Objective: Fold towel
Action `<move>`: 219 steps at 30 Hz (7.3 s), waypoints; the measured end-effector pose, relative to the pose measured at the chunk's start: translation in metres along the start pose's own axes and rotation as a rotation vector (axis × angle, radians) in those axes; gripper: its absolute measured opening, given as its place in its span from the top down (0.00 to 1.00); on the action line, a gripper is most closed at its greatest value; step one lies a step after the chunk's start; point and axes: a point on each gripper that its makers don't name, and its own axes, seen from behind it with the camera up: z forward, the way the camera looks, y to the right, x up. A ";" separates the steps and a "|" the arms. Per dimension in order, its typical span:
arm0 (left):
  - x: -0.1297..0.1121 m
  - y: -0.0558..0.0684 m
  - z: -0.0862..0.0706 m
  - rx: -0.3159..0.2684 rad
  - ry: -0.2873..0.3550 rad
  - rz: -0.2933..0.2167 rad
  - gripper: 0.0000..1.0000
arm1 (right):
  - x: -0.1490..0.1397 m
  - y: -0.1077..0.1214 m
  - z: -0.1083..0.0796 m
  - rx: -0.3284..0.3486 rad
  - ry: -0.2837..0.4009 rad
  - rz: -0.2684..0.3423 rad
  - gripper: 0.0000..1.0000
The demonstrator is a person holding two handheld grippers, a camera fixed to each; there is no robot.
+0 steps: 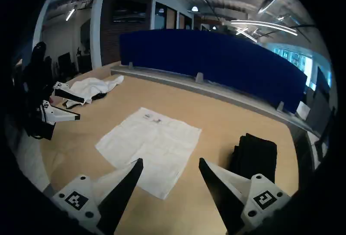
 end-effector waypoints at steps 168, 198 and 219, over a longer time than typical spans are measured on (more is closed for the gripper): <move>-0.024 0.017 -0.003 -0.016 -0.280 -0.218 0.90 | -0.022 -0.029 -0.022 0.100 -0.115 0.219 0.90; -0.017 -0.020 0.068 0.037 -0.302 -0.243 0.90 | -0.014 0.021 0.061 0.064 -0.175 0.187 0.90; -0.051 -0.035 0.122 0.047 -0.370 -0.259 0.90 | -0.038 0.034 0.117 0.043 -0.255 0.244 0.90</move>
